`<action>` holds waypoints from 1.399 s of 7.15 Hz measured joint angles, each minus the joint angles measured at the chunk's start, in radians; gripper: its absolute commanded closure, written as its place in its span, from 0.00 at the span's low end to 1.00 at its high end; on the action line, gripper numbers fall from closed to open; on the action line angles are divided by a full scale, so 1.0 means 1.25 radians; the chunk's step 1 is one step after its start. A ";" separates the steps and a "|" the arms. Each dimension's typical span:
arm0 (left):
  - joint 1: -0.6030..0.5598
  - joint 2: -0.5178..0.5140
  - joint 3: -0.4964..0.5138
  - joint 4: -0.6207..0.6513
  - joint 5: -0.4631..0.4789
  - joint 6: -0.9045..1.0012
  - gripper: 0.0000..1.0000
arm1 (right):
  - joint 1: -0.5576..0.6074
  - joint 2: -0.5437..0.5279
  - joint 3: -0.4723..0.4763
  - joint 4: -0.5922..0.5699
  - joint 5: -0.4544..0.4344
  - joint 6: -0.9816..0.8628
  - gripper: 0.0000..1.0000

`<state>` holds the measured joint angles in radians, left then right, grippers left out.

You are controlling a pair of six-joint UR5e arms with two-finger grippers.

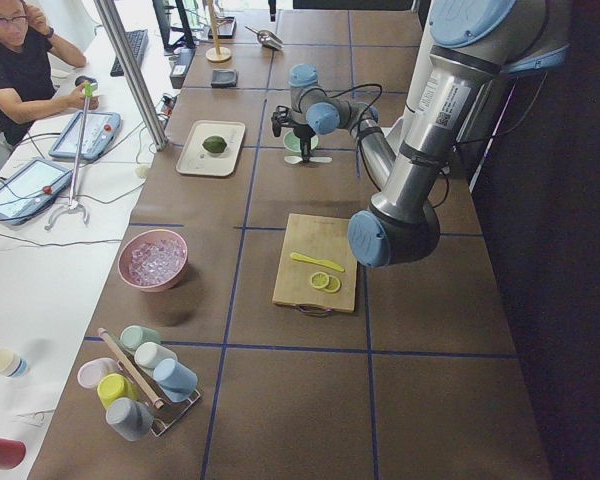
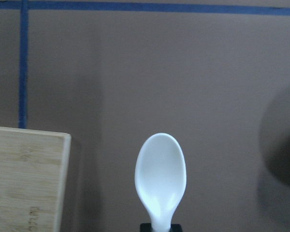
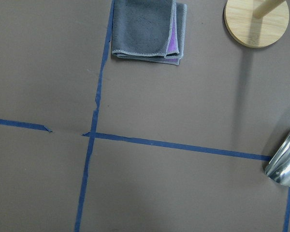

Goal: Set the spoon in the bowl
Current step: 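Lift the spoon with the left gripper and carry it over the green bowl, then lower the spoon into the bowl and open the left gripper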

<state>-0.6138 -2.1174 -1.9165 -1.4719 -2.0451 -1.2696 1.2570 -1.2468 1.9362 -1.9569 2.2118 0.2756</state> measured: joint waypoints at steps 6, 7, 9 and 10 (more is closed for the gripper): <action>0.068 -0.218 0.295 -0.166 0.001 -0.203 0.93 | 0.171 -0.111 -0.066 0.013 0.133 -0.269 0.00; 0.069 -0.220 0.300 -0.167 0.001 -0.204 0.92 | 0.175 -0.111 -0.066 0.014 0.136 -0.270 0.00; 0.069 -0.218 0.301 -0.166 0.000 -0.204 0.00 | 0.180 -0.106 -0.065 0.014 0.138 -0.267 0.00; 0.069 -0.216 0.298 -0.165 0.000 -0.204 0.00 | 0.182 -0.104 -0.065 0.014 0.139 -0.264 0.00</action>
<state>-0.5277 -2.3880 -1.5445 -1.6779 -2.0444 -1.5252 1.4851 -1.3763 1.8545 -1.9390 2.3852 -0.0544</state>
